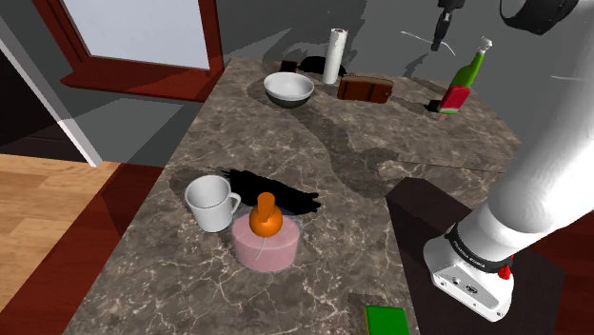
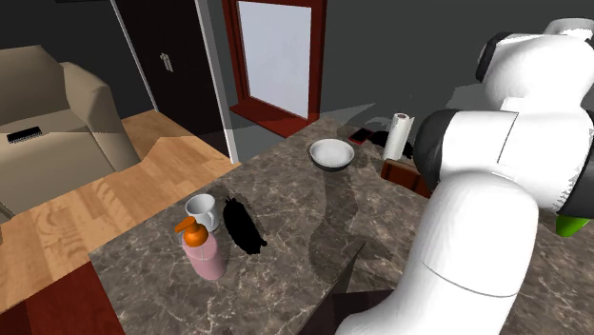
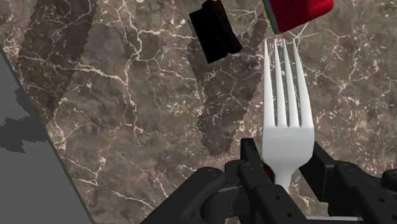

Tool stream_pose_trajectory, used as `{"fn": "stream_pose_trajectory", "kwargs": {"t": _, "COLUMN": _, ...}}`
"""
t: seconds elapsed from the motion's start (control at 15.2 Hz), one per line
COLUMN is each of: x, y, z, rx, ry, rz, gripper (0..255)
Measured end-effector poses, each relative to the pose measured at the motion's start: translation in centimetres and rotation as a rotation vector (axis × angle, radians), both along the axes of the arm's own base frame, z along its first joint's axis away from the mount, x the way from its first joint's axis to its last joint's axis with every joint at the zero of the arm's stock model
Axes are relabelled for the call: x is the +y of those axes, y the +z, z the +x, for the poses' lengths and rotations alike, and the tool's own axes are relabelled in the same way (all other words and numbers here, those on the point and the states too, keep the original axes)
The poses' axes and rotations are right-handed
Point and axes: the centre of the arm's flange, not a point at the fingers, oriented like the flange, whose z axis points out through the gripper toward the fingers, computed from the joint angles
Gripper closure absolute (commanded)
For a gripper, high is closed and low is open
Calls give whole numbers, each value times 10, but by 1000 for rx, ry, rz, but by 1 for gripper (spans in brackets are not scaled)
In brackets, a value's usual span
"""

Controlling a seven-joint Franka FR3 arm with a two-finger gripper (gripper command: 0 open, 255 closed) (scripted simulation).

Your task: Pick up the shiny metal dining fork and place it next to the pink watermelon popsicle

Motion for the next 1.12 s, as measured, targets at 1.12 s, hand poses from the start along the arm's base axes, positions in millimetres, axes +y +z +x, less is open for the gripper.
{"fn": "stream_pose_trajectory", "kwargs": {"t": 1.12, "x": -71, "y": -58, "z": 4, "rx": 1, "ry": 2, "rz": 1, "gripper": 255}}
